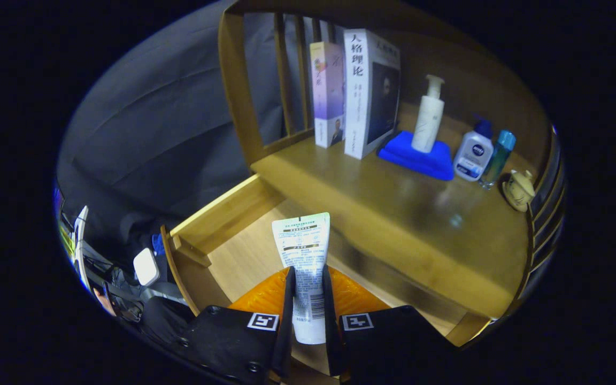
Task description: Pull open the drawer, take out the items inside it, and place them on the countertop above the cabinet.
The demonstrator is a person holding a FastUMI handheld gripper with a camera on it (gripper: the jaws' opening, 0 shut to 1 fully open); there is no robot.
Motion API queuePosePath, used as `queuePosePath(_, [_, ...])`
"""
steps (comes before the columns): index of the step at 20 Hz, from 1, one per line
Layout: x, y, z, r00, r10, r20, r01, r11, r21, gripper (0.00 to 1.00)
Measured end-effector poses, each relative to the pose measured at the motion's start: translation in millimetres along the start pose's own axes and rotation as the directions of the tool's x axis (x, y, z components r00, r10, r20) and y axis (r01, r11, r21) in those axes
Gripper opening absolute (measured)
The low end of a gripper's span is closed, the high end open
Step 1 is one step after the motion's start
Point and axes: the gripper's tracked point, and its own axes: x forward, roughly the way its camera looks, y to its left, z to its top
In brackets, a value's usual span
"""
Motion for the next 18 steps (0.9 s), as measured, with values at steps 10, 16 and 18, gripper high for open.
queuePosePath(10, [7.0, -67.2, 52.6, 0.985, -0.173, 0.023, 0.167, 0.97, 0.175, 0.29])
queuePosePath(16, [32.6, -93.6, 62.7, 0.977, -0.214, -0.016, 0.212, 0.946, 0.244, 0.29])
queuePosePath(18, [39.8, -99.0, 64.0, 0.975, -0.223, -0.02, 0.221, 0.941, 0.257, 0.29])
